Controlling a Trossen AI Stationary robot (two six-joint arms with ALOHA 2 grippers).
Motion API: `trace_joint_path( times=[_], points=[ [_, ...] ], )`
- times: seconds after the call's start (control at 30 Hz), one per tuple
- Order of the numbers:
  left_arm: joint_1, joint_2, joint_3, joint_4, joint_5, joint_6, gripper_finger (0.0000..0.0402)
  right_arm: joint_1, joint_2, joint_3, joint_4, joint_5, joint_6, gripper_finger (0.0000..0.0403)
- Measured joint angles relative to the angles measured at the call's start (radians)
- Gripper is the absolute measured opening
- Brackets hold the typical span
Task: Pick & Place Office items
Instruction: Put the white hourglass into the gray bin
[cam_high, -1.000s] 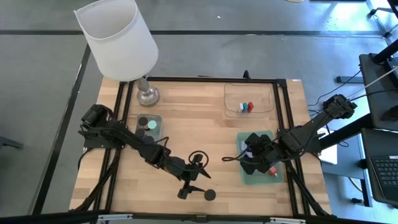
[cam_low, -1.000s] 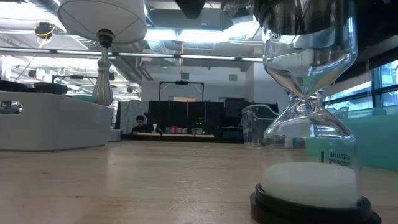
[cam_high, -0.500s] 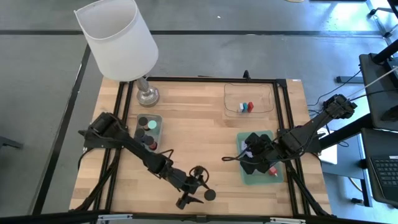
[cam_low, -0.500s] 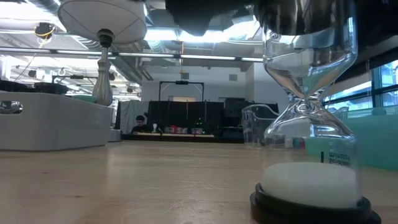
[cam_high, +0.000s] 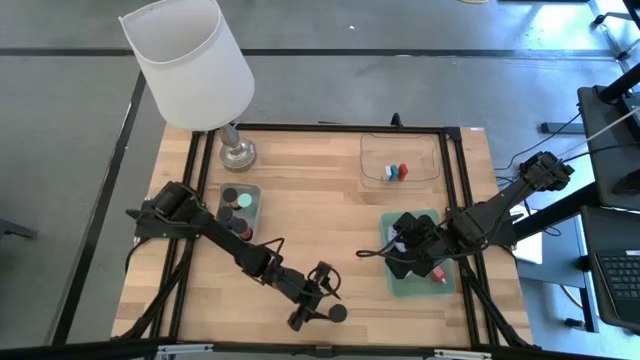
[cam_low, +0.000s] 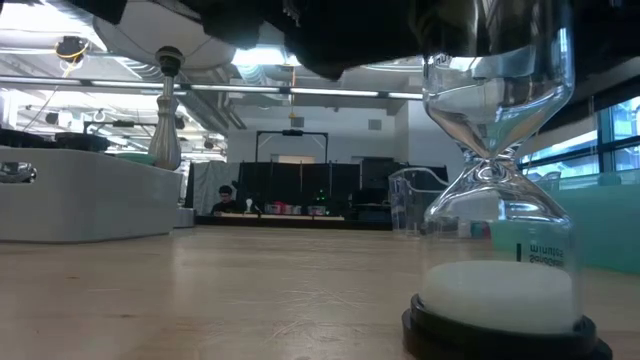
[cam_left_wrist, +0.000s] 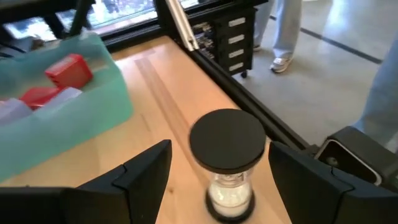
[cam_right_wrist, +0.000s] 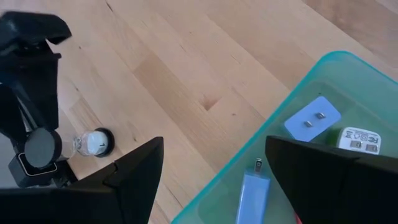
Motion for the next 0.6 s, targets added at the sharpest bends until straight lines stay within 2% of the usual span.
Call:
trace_joint_path(
  times=[0.2,0.37,0.6],
  points=[
    [0.003,0.027,0.0,0.006,0.032,-0.017,0.0265,0.0,0.0,0.0,0.001,0.0,0.0,0.0285],
    [0.007,0.061,0.0,0.112,0.045,-0.018,0.0265,0.0,0.0,0.0,0.002,0.0,0.0,0.0285],
    [0.016,0.076,0.0,0.136,0.093,-0.051,0.0265,0.0,0.0,0.0,0.002,0.008,-0.003,0.0284]
  ],
)
